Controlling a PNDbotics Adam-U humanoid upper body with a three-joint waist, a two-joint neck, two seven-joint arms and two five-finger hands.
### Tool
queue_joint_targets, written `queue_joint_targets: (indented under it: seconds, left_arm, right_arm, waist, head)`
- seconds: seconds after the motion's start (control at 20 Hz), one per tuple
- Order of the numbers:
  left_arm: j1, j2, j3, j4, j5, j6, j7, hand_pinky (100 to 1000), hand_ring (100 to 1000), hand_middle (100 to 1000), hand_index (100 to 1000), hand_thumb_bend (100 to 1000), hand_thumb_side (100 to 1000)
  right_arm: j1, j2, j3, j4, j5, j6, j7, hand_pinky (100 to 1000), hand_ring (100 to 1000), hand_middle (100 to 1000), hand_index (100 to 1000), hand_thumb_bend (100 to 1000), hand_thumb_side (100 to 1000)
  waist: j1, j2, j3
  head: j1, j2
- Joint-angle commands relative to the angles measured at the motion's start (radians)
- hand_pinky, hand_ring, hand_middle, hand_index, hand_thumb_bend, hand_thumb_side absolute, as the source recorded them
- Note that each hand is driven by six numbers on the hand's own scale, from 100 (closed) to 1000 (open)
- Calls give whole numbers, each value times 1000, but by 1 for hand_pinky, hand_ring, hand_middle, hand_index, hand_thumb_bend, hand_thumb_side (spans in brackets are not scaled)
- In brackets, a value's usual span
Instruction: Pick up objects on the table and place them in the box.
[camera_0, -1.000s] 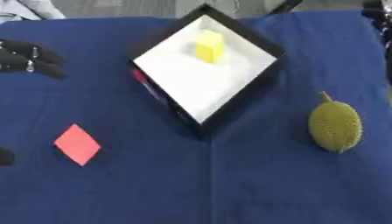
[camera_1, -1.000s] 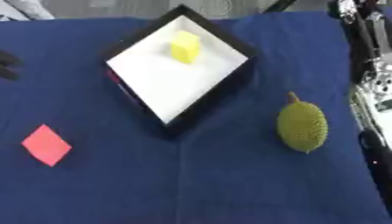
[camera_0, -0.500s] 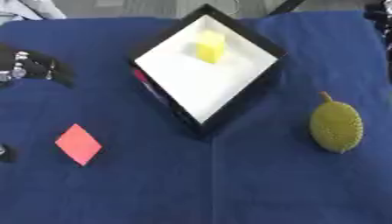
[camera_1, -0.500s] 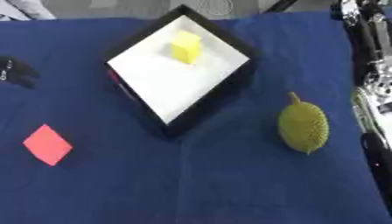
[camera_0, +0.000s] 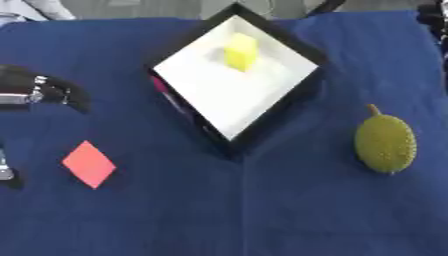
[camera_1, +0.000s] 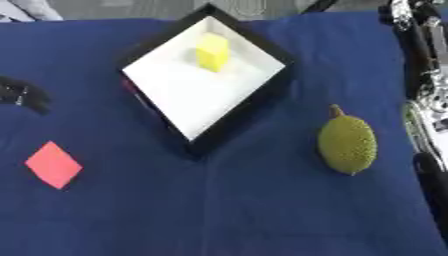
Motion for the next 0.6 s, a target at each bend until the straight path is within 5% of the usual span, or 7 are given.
queue_joint_targets:
  seconds: [0.05,0.6]
  left_arm:
    - [-21,15,-4,11,-11,-61,-39,863,896,918,905,895,141]
    - [-23,1,-50,24,17,-116,-60,857,893,915,895,877,125]
  right_arm:
    - [-13,-14,-5,-7,5,-2,5,992,842,733,855,100,771]
    - [-13,-11,-4,-5,9,0,8,991,842,733,854,100,773]
  waist:
    - [-3,-2,-1]
    - [0,2,-5]
  head:
    - [5,-14]
    - [8,-17]
